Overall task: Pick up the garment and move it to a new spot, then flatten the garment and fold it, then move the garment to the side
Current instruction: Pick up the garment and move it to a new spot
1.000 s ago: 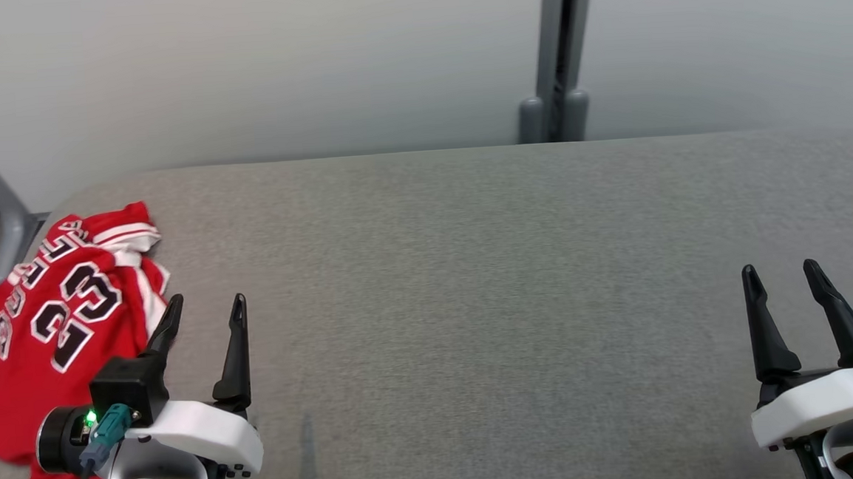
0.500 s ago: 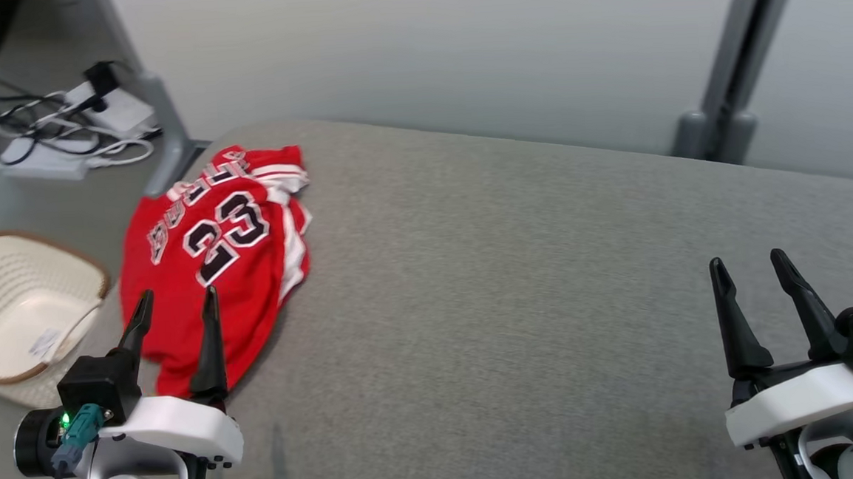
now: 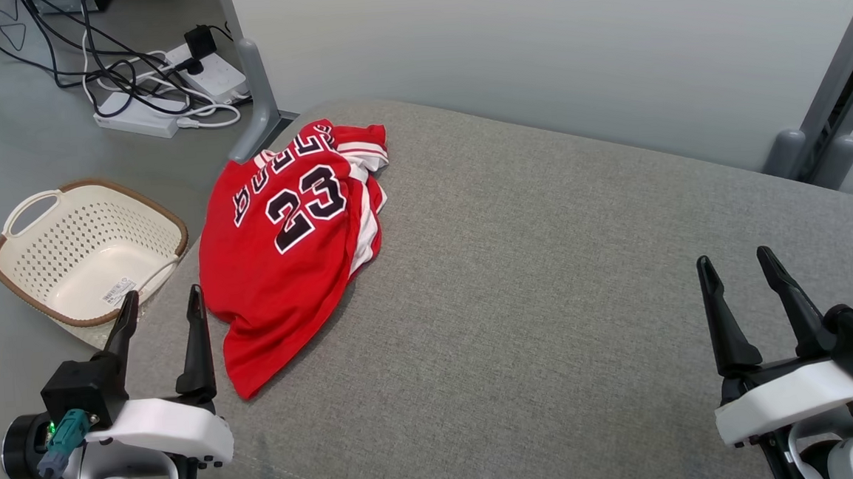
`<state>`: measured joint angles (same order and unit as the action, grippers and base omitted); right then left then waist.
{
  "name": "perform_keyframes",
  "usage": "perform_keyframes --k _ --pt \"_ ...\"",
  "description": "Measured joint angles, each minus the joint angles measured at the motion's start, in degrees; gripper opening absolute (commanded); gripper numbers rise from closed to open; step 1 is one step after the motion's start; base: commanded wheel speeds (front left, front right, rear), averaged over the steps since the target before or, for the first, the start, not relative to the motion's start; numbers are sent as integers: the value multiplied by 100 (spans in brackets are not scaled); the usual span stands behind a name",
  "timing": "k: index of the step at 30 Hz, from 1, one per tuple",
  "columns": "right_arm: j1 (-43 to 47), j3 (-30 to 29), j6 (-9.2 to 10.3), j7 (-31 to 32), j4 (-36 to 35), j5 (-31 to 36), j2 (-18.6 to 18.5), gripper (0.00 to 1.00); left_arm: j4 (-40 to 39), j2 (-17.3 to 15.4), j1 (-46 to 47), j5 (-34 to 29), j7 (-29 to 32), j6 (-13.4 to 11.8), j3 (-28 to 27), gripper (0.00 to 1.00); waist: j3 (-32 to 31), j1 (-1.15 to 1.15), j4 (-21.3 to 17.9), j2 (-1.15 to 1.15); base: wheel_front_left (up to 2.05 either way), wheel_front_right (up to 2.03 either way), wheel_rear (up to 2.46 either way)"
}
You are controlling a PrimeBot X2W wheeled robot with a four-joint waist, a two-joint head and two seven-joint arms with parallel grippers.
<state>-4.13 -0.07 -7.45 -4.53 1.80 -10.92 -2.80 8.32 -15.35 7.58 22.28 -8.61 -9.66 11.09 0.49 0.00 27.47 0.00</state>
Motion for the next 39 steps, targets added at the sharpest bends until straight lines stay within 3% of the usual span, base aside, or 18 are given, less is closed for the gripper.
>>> perform_keyframes --k 14,24,30,39 --pt "-3 26 0 -1 25 -12 0 100 -55 -49 53 24 -26 -57 -1 100 -1 0 -8 0 0 0 0" --pt "-116 65 0 47 -81 20 1 100 -142 -88 845 240 254 53 -57 100 200 0 -192 0 0 0 0" --pt "-350 141 -2 111 -182 105 2 100 404 -82 1371 620 632 127 -222 100 545 0 -495 0 0 0 0" --pt "-750 253 -3 167 -255 244 -19 100 1979 -237 2220 1099 1068 486 -447 100 1257 0 -1117 0 0 0 0"
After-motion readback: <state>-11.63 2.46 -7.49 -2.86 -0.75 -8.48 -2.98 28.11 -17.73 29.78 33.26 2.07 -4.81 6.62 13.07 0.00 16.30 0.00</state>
